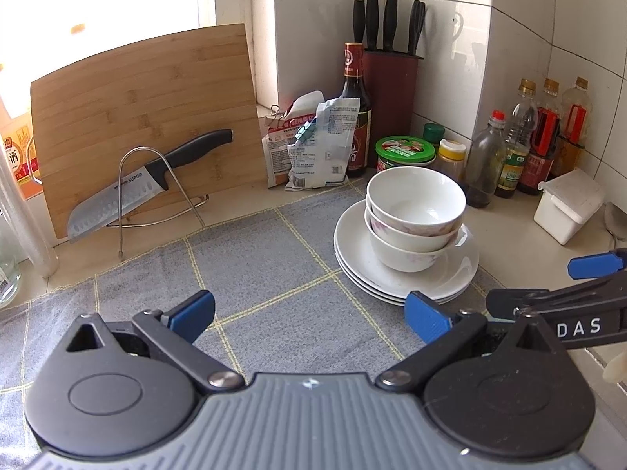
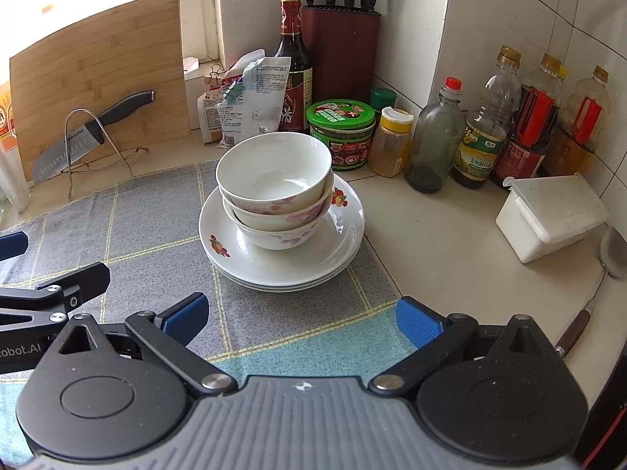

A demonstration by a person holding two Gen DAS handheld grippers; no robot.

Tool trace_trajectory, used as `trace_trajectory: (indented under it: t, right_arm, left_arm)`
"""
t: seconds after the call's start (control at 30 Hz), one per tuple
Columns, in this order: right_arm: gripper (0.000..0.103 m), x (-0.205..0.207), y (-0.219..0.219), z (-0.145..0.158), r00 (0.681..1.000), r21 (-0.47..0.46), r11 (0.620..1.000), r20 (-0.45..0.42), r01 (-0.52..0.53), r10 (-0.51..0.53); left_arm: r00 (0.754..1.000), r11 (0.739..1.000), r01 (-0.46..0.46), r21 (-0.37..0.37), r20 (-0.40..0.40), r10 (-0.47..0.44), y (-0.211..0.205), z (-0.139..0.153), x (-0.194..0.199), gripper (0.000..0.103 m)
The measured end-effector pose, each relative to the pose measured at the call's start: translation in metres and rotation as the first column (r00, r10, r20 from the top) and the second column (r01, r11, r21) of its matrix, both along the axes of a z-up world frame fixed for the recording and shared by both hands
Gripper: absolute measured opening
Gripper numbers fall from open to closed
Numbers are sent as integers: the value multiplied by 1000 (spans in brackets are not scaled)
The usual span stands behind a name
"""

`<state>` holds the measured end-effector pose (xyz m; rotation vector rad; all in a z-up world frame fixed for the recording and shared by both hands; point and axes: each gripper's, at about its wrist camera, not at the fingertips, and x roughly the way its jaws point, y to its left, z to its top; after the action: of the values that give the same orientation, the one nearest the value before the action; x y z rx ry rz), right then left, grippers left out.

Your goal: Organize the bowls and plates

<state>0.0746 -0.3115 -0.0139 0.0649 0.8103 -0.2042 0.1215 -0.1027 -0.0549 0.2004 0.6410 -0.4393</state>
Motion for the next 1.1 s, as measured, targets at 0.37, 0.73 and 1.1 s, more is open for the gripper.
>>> trace_trajectory:
  t: [0.37,0.73,1.1]
  right_arm:
    - [103,1,-2,3,1000,-10,1000,6,-3,3]
    - [103,2,0,5,1000,-26,1000,6,-5,5]
    - [103,0,-1,7,1000,-29,1000,10,-4,4]
  left_arm:
    - [1000,1000,-5,3,4,5,-1,2,2,102]
    - [1000,1000,-11,-1,3,11,-1,4,2,102]
    - [1000,1000,-14,-7,4,14,-2,5,2,102]
